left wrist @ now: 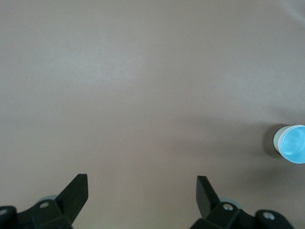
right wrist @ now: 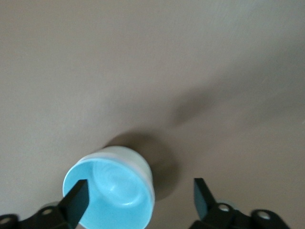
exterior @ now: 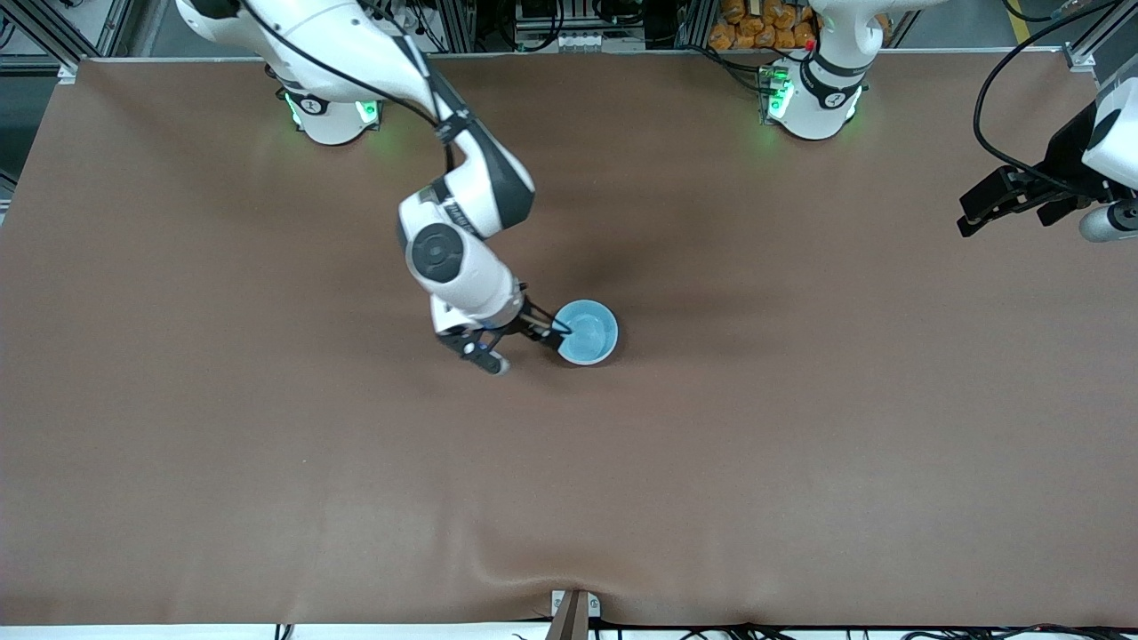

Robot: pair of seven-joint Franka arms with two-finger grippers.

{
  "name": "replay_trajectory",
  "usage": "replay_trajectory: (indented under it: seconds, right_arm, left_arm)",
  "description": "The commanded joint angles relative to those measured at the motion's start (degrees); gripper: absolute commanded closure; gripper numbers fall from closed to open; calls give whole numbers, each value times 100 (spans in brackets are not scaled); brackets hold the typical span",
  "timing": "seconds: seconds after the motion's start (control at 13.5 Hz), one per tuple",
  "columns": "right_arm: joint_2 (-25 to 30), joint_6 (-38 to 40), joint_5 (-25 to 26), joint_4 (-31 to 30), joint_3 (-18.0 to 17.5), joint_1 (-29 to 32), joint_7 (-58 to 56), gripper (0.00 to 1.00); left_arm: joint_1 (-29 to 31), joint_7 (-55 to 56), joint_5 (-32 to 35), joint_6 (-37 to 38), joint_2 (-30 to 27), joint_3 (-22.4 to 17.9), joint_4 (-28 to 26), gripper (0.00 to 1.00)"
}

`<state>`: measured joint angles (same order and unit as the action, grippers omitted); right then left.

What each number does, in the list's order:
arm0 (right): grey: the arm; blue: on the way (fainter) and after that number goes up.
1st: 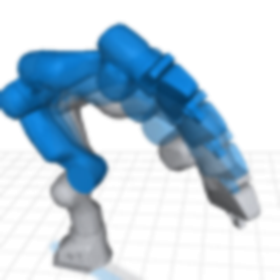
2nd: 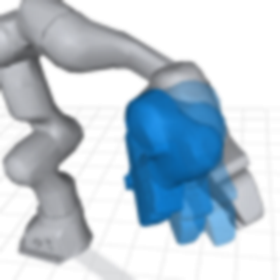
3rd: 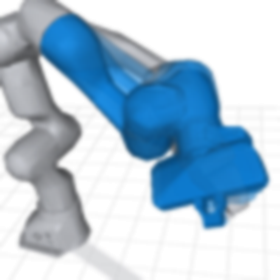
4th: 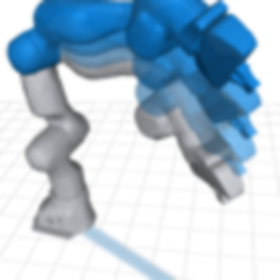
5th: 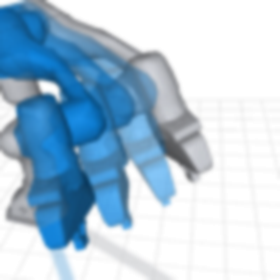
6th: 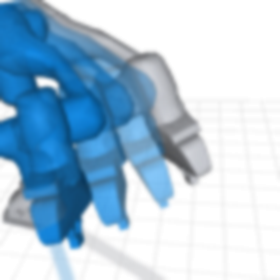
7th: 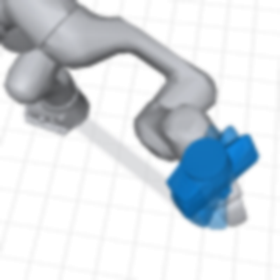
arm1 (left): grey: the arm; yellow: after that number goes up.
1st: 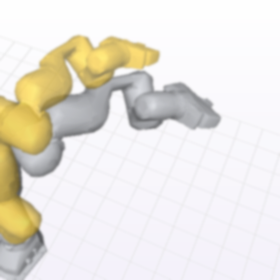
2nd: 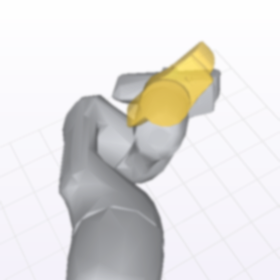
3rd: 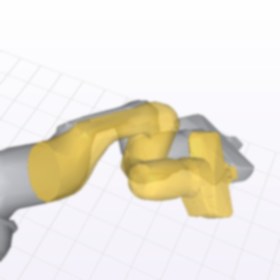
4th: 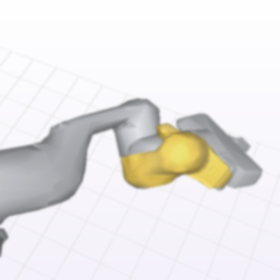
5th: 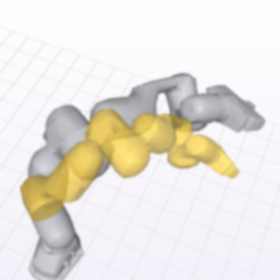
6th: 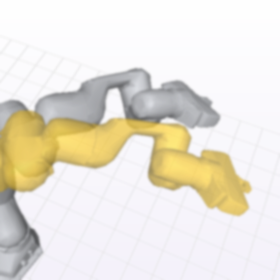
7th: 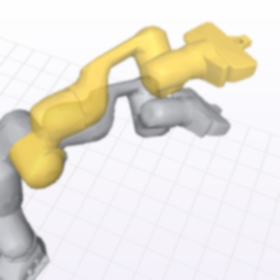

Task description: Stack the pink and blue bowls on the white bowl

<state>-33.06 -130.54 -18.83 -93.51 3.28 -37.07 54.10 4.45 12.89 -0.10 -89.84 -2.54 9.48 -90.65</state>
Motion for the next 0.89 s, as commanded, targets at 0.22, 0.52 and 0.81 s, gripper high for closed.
replay_trajectory:
  seconds: [0.22, 0.52, 0.81]
  right_arm:
    - [573, 986, 116, -89, 6, 1007, -1409, 0]
    - [731, 1126, 352, -176, 15, 1561, -2173, 0]
    - [1275, 1250, 1134, -895, 6, 2246, -3498, 0]
  left_arm:
    - [-40, -156, -69, 89, -45, -33, -23, 0]
    - [-49, -156, -69, 89, -9, -34, -23, 0]
    - [-32, -156, -86, 89, 17, -16, -15, 0]
